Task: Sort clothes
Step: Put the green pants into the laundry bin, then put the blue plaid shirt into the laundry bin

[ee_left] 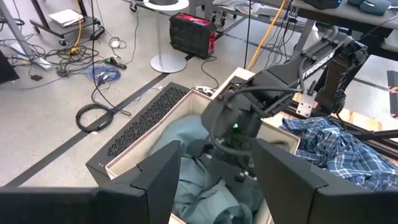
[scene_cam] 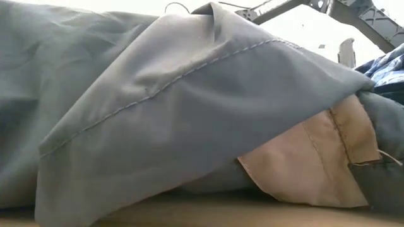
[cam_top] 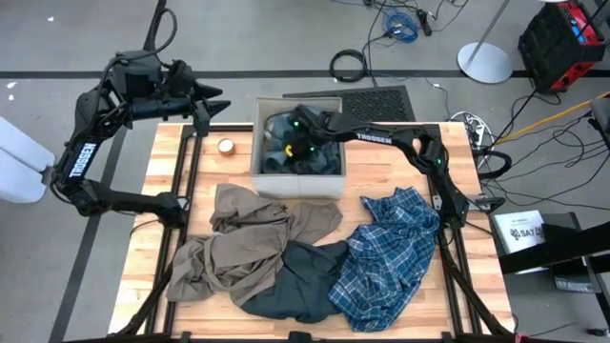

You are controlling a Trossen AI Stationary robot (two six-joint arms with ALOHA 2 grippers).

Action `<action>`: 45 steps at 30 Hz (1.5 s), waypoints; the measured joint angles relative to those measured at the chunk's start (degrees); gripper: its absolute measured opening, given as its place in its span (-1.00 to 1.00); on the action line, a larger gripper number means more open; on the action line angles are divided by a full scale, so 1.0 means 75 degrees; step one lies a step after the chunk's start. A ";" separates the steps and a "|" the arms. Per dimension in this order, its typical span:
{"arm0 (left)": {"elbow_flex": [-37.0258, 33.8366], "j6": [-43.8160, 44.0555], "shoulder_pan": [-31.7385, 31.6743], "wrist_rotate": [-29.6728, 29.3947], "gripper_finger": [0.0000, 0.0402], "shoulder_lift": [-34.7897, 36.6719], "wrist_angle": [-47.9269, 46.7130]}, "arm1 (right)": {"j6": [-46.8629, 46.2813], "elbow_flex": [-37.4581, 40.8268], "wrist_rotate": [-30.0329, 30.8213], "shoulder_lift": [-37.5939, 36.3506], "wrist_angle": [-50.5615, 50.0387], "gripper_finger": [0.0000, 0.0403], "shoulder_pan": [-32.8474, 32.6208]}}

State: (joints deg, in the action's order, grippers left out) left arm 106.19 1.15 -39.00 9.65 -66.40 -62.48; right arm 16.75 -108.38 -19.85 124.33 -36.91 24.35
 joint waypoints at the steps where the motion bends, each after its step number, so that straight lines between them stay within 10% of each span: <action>1: 0.0000 0.0000 -0.0003 0.0000 0.05 0.0001 0.0000 | -0.0182 0.0000 -0.0383 0.0039 0.0015 -0.93 0.0077; 5: 0.0000 -0.0003 -0.0003 0.0000 0.05 0.0001 0.0000 | -0.0781 0.0000 -0.1538 0.0331 -0.0314 -0.93 0.0375; 18: 0.0000 -0.0009 0.0003 0.0007 0.05 -0.0005 -0.0128 | -0.0765 -0.0026 -0.1433 0.0950 -0.0742 -0.91 0.0388; 33: 0.0000 -0.0006 0.0003 0.0061 0.05 -0.0005 -0.0146 | -0.1557 0.0035 -0.0818 -0.0480 0.0030 0.31 0.0393; 45: 0.0000 -0.0030 0.0003 0.0236 0.05 -0.0005 -0.0181 | -0.1554 0.0022 -0.0675 -0.2217 -0.0010 0.53 0.0526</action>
State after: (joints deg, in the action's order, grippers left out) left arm 106.19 0.92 -38.98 11.42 -66.43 -63.84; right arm 5.09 -108.22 -24.91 107.71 -36.98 28.29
